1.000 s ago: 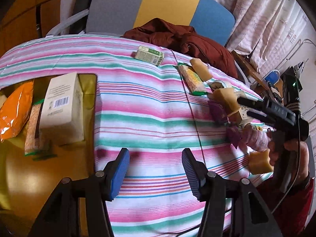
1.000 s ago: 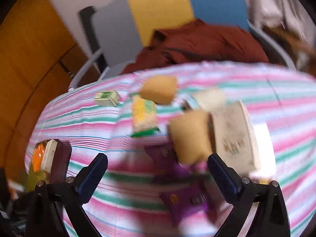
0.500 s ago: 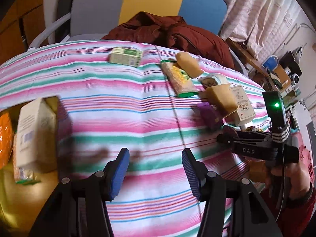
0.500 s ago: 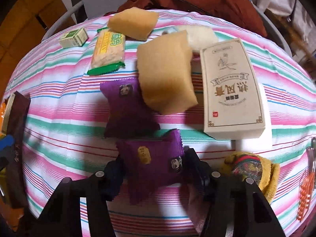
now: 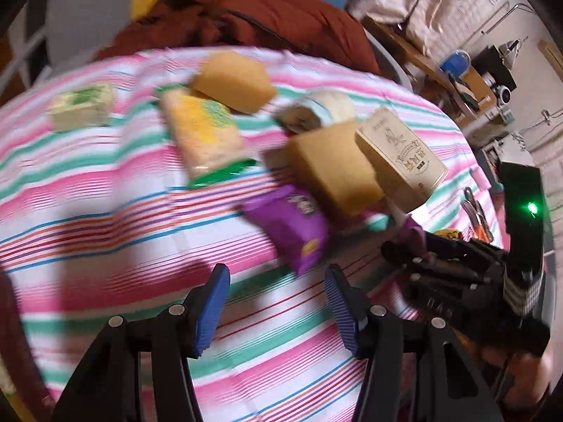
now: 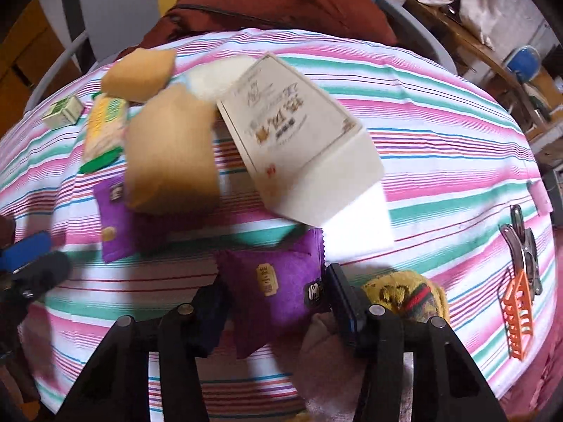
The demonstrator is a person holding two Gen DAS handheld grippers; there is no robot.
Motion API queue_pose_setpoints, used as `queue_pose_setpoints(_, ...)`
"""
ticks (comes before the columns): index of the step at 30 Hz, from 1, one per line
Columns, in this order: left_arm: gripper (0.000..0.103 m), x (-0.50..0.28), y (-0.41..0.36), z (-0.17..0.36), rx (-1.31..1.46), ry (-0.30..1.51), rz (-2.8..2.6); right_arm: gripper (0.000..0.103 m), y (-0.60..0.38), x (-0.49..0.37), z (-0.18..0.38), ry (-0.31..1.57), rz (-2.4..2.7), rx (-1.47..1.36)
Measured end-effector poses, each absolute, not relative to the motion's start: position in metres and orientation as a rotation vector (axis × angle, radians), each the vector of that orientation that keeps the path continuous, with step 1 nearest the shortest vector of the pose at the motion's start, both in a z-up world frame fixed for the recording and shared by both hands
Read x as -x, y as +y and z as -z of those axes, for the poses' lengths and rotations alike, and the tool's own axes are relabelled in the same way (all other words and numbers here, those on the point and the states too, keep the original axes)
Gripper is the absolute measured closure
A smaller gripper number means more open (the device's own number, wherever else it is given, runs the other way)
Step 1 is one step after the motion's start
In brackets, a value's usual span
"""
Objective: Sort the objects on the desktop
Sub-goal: 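Grasp another purple snack packet with the left tool while the right holds its packet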
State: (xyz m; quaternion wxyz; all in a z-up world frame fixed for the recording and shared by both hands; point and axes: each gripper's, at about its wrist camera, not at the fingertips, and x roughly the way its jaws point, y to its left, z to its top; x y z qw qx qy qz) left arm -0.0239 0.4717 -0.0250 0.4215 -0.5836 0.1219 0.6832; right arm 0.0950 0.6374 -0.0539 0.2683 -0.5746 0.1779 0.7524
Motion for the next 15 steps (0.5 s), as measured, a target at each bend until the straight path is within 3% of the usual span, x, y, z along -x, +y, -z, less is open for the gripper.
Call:
queue_pose_setpoints(12,0.042,0.019,0.511,0.044,1.414,0.273,-1.732,0.048,0.648,-0.1,0.055,0.47,-2.03,1.57)
queue_pose_setpoints(15,0.047,0.022,0.502,0.047,1.379,0.22,-1.746,0.048,0.644,-0.096,0.057,0.465,-2.029,1.57)
